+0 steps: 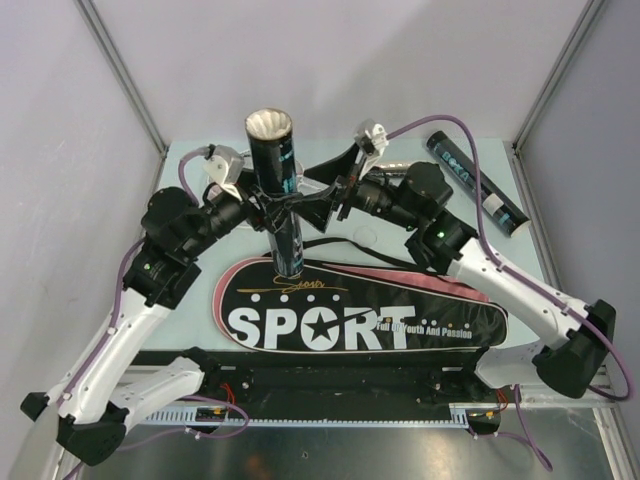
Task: Pack up the badminton gear
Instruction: Pick up the shuttlecock at the center of the board, then place the shuttlecock at the shuttle tube.
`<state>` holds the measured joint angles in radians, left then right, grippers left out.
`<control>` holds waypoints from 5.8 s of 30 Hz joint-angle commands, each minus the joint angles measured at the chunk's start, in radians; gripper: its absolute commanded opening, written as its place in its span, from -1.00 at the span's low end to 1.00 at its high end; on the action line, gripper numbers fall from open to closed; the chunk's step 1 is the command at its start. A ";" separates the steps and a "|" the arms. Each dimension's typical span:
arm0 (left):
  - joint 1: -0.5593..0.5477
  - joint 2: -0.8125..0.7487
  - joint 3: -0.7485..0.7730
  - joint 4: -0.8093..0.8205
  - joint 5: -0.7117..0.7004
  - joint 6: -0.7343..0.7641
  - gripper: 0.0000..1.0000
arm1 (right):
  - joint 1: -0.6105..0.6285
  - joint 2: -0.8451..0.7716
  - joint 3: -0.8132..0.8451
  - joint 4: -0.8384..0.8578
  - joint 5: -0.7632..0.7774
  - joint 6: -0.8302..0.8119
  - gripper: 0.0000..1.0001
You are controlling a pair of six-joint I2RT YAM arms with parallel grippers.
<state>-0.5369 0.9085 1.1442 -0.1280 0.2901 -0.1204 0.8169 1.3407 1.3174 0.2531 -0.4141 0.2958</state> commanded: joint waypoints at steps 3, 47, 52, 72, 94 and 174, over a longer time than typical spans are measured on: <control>-0.020 0.038 -0.024 0.037 0.149 -0.048 -0.60 | 0.002 -0.110 0.031 0.040 0.136 -0.017 1.00; 0.506 0.073 -0.150 -0.157 0.006 -0.341 0.99 | -0.272 0.008 -0.018 -0.184 0.296 -0.556 -0.51; 0.681 0.388 -0.051 -0.214 -0.041 -0.303 1.00 | -0.278 0.003 -0.113 -0.147 0.383 -0.681 -0.49; 0.686 1.067 0.517 -0.418 -0.042 0.442 0.31 | -0.278 0.028 -0.113 -0.288 0.144 -0.773 -0.53; 0.585 1.113 0.440 -0.418 -0.264 0.452 0.14 | -0.340 0.046 -0.113 -0.272 0.135 -0.767 -0.60; -0.103 0.300 -0.139 0.425 -0.272 -0.443 -0.99 | -0.179 0.064 -0.116 -0.293 0.026 -0.730 -0.62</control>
<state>-0.6144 1.1633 0.9874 0.2272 0.0170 -0.5262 0.6201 1.4406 1.1805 -0.1070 -0.3855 -0.5053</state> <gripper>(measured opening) 0.005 0.668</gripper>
